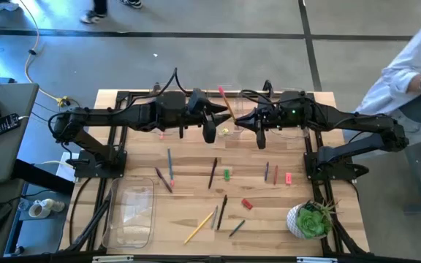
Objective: Sort crayons/erasers/pens/pencils in bins
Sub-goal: Put the orange pencil into the top left transparent bin, then put the blue crayon into the bottom transparent bin
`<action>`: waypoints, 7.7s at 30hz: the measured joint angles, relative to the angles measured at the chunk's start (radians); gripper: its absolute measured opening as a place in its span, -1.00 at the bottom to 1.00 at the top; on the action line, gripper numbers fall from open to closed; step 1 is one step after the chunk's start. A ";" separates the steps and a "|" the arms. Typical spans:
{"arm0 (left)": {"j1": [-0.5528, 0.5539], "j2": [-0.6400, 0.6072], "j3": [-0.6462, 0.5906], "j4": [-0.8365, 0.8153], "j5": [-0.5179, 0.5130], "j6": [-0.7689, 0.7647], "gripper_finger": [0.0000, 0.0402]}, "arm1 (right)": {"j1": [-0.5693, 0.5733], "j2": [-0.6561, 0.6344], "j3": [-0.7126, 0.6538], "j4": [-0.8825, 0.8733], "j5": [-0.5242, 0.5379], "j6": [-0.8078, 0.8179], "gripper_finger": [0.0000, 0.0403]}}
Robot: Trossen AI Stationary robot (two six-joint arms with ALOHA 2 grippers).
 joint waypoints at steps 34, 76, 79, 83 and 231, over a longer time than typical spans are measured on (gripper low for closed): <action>0.031 0.016 0.000 0.100 -0.104 0.006 -0.97 | -0.114 0.002 0.001 -0.063 -0.104 -0.145 -0.83; 0.405 -0.049 0.000 -1.134 -0.210 -0.239 -0.97 | -0.202 0.003 0.000 -0.142 0.099 -0.181 -0.20; 0.438 -0.021 0.000 -1.134 -0.188 -0.191 -0.97 | -0.202 0.003 0.000 -0.141 0.138 -0.164 -0.20; 0.477 0.024 0.000 -1.134 -0.155 -0.140 -0.97 | -0.202 0.003 0.000 -0.141 0.142 -0.163 -0.20; -0.061 -0.278 -0.242 -1.066 0.090 -0.078 -0.34 | 0.317 0.380 -0.250 -0.636 0.104 1.379 -0.20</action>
